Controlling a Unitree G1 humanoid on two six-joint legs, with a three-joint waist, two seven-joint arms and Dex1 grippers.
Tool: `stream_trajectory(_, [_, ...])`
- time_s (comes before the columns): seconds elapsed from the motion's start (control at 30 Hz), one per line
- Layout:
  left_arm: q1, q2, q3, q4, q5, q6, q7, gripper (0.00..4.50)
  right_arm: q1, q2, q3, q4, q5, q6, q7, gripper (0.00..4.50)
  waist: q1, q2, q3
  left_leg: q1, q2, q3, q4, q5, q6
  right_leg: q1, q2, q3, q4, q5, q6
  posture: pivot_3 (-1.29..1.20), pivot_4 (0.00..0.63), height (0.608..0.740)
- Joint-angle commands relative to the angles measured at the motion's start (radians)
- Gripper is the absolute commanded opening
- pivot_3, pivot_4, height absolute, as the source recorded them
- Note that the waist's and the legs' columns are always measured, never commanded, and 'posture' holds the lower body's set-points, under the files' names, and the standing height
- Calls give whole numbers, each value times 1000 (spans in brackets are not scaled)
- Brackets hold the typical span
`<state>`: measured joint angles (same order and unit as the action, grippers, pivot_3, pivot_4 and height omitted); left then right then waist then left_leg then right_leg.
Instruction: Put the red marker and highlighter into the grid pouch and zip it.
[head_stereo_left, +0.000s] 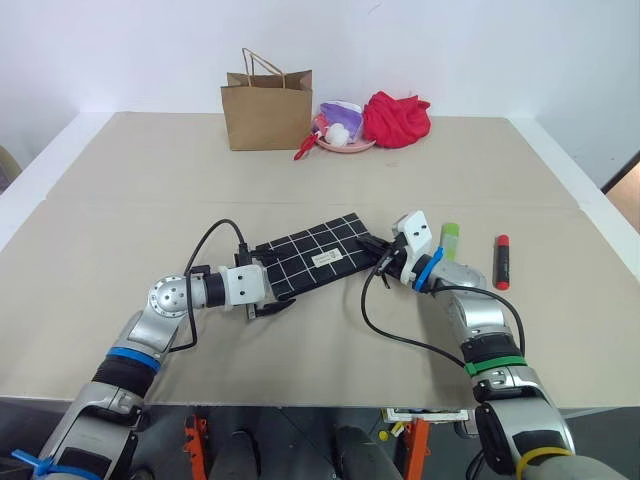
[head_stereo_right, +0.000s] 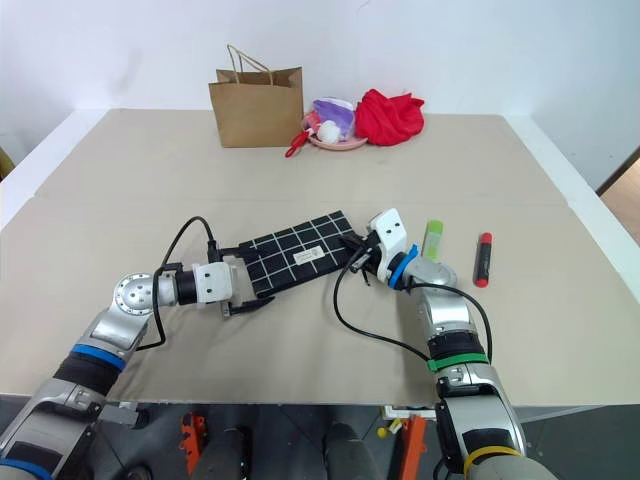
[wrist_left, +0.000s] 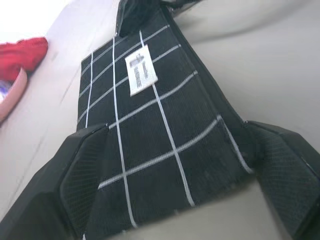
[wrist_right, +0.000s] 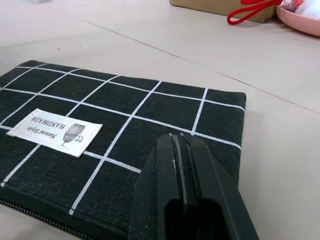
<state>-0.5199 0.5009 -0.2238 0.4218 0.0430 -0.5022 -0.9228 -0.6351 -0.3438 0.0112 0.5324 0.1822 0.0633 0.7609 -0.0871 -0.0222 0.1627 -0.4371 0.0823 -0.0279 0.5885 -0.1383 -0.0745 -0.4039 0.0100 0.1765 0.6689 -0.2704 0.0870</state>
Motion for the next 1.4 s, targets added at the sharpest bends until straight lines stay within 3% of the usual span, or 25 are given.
stream_trajectory(0.03, [-18, -6, -32, 76, 29, -23, -14, 3911, -6, 1, -8, -50, 7, -16, 4, 0, 0, 1, -1, 0, 0, 0, 0, 0, 0, 0, 0, 0, 0, 0, 0, 0, 150, 740])
stream_trajectory(0.13, [-41, -10, -44, 119, 38, -50, -21, 2766, -1, -2, -7, -50, 4, -11, 5, 0, 0, 1, -1, 0, 0, 0, 0, 1, 2, 0, 0, 0, 0, 1, 1, 0, 150, 740])
stream_trajectory(0.27, [-58, -16, -44, 140, 24, -52, -25, 710, 9, -3, -5, -46, 0, -16, 5, 0, 0, 2, -1, 0, 0, 0, 0, 3, 3, 0, 0, 0, 0, 2, 2, 0, 150, 740])
stream_trajectory(0.33, [-59, -10, -49, 149, 20, -42, -46, 51, 19, -3, -6, -35, -4, -18, -1, 0, -1, 2, -2, 0, 0, 0, 0, 3, 3, 0, 0, 0, 0, 3, 2, 0, 150, 740])
stream_trajectory(0.57, [-53, -3, -30, 133, -28, -7, -94, 51, 35, -4, -7, -45, -3, -19, -3, 0, -2, 3, -2, 1, 0, 0, -2, 3, 3, 0, 0, 0, 0, 1, 1, 0, 150, 740])
stream_trajectory(0.77, [-51, -12, 23, 16, -180, 178, -174, 51, 34, -12, -40, -123, 42, 5, -2, 0, -6, 4, -2, -1, 0, -1, -2, 3, 3, -1, 0, 0, 0, 1, 1, 0, 150, 740])
stream_trajectory(0.93, [-49, 12, 93, -160, -345, 446, -216, 0, 176, -73, -126, -419, 176, 104, 41, 1646, 2, 4, -1, -2, 0, -3, -3, 3, 3, -2, 0, -3, 1, 0, 1, 0, 150, 740])
stream_trajectory(1.13, [-27, 41, 122, -251, -380, 557, -225, 0, 375, -119, -173, -593, 239, 134, 48, 4313, 4, 5, -1, -2, 0, -7, -3, 2, 2, -1, 0, -8, 3, -4, -2, 0, 150, 740])
stream_trajectory(1.4, [8, 46, 122, -312, -378, 593, -232, 0, 411, -65, -196, -575, 284, 134, -1, 4313, 2, 5, 0, 0, 0, -7, 0, 3, 2, -1, 0, -8, 8, -5, -5, 0, 150, 740])
